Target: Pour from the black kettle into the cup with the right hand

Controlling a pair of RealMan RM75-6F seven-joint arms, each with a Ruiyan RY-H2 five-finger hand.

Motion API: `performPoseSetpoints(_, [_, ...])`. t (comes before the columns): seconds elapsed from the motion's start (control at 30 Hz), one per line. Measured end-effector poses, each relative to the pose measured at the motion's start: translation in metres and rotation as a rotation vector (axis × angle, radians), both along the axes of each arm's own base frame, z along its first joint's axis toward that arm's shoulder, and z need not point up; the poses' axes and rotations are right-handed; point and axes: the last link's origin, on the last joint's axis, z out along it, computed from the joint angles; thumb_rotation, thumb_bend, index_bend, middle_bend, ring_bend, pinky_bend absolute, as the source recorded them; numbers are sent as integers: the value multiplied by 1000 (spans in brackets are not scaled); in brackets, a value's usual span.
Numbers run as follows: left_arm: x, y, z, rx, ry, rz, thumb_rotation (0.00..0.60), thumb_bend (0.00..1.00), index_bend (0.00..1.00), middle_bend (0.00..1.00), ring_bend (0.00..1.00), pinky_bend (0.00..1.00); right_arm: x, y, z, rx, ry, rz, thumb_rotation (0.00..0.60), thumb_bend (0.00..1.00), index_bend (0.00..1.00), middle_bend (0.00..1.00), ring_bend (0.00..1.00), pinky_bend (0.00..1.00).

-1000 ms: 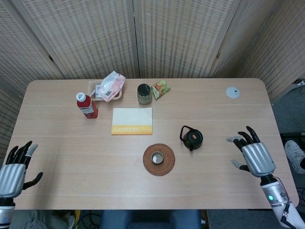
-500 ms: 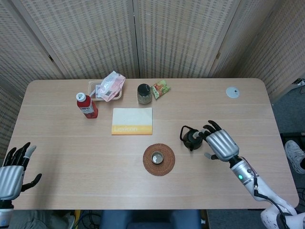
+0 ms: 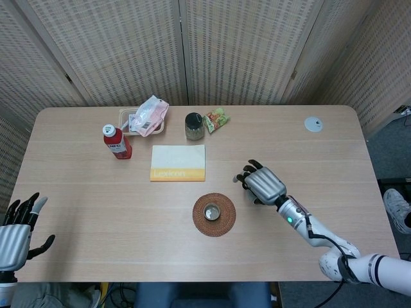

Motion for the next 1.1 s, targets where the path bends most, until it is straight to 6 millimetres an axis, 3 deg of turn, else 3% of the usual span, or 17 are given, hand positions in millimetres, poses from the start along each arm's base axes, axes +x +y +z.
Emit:
performPoseSetpoints(0.23, [-1, 0, 0, -2, 2, 3, 600, 255, 87, 30, 102, 12, 5, -20, -20, 23, 14, -27, 600, 684, 303, 345, 182, 111])
performPoseSetpoints(0.53, [-5, -3, 0, 1, 4, 24, 600, 254, 87, 29, 101, 12, 10, -43, -43, 60, 53, -61, 600, 689, 302, 347, 182, 111])
performPoseSetpoints(1.1, [-10, -4, -1, -6, 2, 37, 600, 255, 87, 30, 101, 12, -3, -49, -59, 81, 116, -97, 600, 696, 324, 462, 197, 111])
